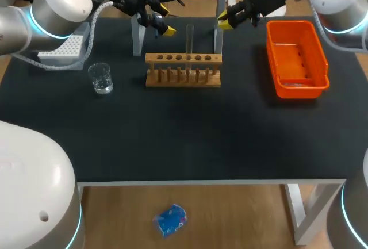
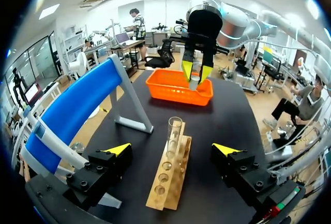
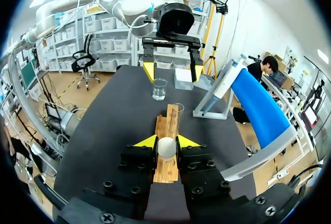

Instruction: Invert the test tube, pick up the pipette, mount the tip to pipette, aspirate from beaker and dispense into the tube, eject the tip, return the pipette, and cap with the stopper.

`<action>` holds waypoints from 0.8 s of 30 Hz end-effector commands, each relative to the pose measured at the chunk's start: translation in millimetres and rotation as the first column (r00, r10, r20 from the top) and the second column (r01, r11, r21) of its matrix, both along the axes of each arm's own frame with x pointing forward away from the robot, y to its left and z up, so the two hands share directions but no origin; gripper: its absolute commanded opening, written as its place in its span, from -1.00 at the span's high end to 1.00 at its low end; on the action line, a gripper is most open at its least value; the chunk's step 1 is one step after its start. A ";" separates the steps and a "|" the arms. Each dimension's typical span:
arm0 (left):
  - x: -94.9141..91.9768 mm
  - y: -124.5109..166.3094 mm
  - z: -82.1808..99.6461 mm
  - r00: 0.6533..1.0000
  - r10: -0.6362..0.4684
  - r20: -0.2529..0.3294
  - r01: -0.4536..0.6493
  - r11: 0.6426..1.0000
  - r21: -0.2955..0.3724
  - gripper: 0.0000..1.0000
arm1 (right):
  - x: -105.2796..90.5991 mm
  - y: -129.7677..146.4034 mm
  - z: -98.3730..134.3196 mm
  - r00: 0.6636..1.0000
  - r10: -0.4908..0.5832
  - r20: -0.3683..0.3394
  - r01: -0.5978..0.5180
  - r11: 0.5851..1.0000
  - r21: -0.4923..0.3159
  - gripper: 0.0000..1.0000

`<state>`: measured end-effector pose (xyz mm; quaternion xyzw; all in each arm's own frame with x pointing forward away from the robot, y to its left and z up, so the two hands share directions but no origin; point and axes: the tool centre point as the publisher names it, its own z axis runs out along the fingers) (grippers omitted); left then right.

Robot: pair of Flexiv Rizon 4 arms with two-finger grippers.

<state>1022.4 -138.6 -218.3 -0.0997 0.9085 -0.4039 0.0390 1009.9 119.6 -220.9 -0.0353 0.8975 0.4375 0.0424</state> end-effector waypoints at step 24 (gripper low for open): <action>1.5 0.4 -0.1 1.000 0.006 -0.005 -0.006 1.000 0.009 -1.00 | 15.2 57.8 6.2 0.994 0.102 0.040 -0.102 0.995 0.005 1.00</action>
